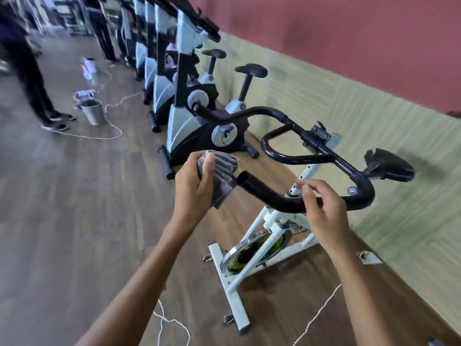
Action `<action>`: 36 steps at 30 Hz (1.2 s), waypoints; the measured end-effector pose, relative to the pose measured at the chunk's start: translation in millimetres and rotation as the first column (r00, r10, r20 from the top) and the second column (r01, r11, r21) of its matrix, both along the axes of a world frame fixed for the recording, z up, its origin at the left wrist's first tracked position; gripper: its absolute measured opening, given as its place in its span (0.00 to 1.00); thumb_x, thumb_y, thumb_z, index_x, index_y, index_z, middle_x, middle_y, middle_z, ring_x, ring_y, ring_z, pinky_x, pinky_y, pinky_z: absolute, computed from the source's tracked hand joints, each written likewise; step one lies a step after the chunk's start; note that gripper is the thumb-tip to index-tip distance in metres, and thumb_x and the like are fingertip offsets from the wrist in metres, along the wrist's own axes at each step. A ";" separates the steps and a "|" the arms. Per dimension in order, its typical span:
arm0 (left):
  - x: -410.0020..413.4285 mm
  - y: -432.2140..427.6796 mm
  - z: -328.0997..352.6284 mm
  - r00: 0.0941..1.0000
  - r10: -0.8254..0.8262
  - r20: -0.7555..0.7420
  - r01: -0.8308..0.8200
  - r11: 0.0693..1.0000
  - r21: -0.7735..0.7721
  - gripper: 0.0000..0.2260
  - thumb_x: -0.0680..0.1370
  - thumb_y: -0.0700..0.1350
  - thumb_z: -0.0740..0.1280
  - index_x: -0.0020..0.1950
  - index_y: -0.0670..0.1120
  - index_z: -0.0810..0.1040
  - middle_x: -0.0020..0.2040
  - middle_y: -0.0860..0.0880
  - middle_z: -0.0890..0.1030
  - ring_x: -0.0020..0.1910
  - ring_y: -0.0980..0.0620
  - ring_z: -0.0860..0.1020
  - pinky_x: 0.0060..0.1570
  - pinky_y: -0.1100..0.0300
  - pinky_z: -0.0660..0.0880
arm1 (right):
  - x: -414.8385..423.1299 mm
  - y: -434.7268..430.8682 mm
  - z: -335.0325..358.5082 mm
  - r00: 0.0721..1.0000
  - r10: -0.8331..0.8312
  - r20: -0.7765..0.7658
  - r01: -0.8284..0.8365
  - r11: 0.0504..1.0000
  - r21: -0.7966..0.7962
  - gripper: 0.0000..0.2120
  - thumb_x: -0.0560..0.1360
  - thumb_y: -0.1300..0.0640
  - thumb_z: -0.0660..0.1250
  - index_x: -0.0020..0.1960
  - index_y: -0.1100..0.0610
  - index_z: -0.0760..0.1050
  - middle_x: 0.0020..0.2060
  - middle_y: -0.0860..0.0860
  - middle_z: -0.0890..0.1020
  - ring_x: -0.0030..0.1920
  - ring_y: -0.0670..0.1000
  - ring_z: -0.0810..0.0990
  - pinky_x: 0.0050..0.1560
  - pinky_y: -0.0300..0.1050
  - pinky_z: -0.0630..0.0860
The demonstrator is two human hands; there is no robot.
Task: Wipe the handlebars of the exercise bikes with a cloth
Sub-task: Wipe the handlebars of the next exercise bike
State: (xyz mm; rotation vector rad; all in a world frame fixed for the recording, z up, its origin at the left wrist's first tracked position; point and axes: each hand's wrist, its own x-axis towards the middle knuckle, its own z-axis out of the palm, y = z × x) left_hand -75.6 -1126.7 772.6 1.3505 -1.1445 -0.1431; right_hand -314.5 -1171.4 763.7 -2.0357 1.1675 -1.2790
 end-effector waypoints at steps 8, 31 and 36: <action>-33.8 6.3 0.8 0.995 0.074 0.061 -0.068 0.994 -0.085 0.06 0.81 0.53 0.57 0.49 0.56 0.73 0.39 0.62 0.78 0.39 0.67 0.77 0.41 0.73 0.70 | -22.1 -32.4 -20.9 0.966 0.209 -0.151 -0.205 0.978 0.045 0.09 0.81 0.50 0.59 0.56 0.46 0.77 0.47 0.39 0.79 0.52 0.39 0.76 0.52 0.34 0.72; -84.8 1.9 -2.7 0.889 0.444 -0.108 -0.455 0.882 -0.118 0.07 0.84 0.44 0.59 0.49 0.48 0.75 0.38 0.59 0.78 0.37 0.67 0.76 0.40 0.74 0.68 | -36.6 -39.2 -33.4 0.875 0.269 -0.403 -0.351 0.925 -0.147 0.17 0.78 0.44 0.53 0.60 0.47 0.73 0.53 0.40 0.77 0.54 0.42 0.73 0.62 0.35 0.53; -99.2 -1.9 1.6 0.940 0.342 -0.017 -0.342 0.934 -0.103 0.07 0.83 0.44 0.59 0.51 0.51 0.76 0.43 0.58 0.79 0.41 0.65 0.77 0.43 0.73 0.69 | -36.5 -38.1 -34.1 0.872 0.274 -0.407 -0.351 0.927 -0.129 0.17 0.78 0.43 0.53 0.61 0.47 0.73 0.53 0.41 0.78 0.54 0.44 0.74 0.64 0.39 0.55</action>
